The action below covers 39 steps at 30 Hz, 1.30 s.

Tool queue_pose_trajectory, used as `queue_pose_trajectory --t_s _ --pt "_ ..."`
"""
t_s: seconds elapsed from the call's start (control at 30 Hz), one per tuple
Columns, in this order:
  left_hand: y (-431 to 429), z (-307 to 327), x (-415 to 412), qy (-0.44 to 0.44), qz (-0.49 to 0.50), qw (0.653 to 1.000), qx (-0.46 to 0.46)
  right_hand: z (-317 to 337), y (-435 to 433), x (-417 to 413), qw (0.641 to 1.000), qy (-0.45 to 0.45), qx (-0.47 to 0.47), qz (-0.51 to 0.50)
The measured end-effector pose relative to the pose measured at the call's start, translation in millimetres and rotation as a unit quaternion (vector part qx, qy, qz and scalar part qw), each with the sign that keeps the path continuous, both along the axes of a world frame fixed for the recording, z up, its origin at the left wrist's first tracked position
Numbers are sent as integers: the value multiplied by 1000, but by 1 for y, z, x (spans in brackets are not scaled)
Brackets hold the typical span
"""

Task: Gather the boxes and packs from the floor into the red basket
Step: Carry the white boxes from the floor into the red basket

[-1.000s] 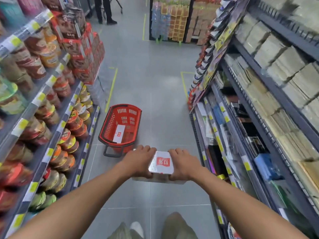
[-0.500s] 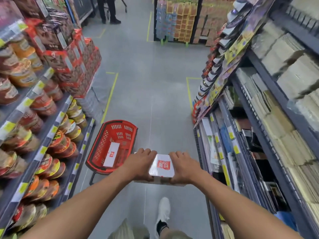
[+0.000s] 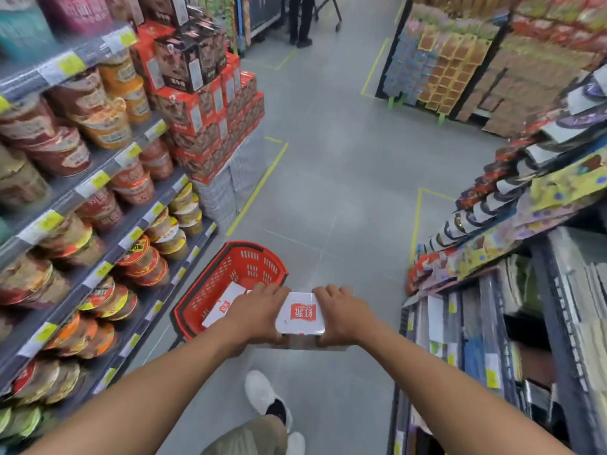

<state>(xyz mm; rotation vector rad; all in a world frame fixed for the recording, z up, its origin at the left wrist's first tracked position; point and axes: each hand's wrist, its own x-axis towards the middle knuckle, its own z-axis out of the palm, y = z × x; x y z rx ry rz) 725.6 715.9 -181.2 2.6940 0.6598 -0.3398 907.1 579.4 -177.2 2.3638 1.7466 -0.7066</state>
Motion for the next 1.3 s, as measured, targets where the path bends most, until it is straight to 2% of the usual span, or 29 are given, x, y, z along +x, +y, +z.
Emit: queue_pose_trajectory --t_s 0.3,0.57,0.73,0.97,1.3 --pt "98 -13 16 -9 107 994 -4 -6 137 47 993 -2 -11 116" --pt "142 -41 -4 49 198 977 -68 -40 232 50 970 24 -58 235" --pt "149 -58 -20 47 285 953 -95 -65 288 50 938 31 -79 335" --pt "133 -90 -18 38 428 897 -98 -99 341 46 885 49 -95 453" --pt "114 -182 -18 98 489 864 -65 -191 356 18 854 25 -116 507"
